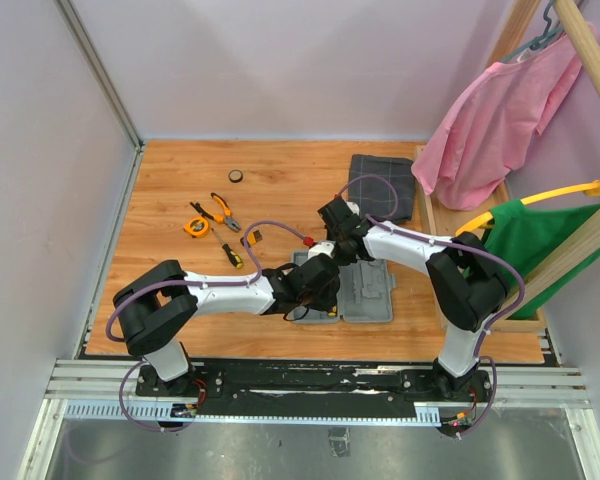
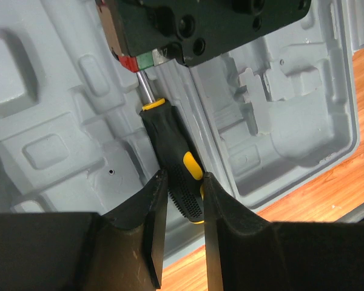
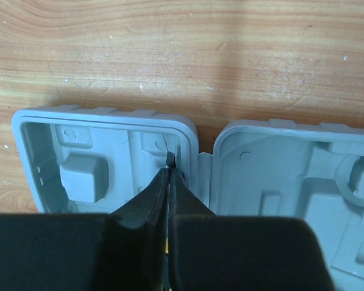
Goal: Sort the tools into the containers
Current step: Adjust the screwdriver in the storage box.
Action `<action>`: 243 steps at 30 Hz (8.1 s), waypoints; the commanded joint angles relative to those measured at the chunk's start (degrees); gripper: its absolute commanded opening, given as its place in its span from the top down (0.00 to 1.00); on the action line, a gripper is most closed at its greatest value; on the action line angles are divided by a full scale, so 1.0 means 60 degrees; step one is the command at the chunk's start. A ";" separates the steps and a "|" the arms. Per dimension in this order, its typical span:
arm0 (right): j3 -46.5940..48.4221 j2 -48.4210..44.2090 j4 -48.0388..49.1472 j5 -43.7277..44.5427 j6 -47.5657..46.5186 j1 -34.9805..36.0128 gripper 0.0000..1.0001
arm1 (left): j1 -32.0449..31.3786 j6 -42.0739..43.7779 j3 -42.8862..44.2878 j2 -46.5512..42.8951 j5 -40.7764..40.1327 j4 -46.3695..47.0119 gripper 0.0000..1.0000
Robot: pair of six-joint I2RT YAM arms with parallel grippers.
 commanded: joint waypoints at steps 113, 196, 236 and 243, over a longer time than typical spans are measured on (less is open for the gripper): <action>-0.0776 -0.1960 -0.0920 -0.1081 -0.0110 0.0518 0.90 | -0.0242 0.2590 -0.0806 -0.1895 -0.0522 -0.1856 0.61; -0.1101 -0.3055 -0.1458 0.0033 0.0116 0.0230 0.87 | 0.0292 -0.0890 -0.1240 -0.0870 -0.0926 -0.1795 0.86; -0.1980 -0.2980 0.0116 -0.1185 -0.0228 -0.0871 0.68 | 0.0124 0.0449 -0.0855 -0.1627 -0.0748 -0.1617 0.72; -0.1670 -0.3334 -0.0209 -0.1043 -0.0200 -0.0828 0.68 | 0.0117 0.0540 -0.0550 -0.2193 -0.1057 -0.1826 0.60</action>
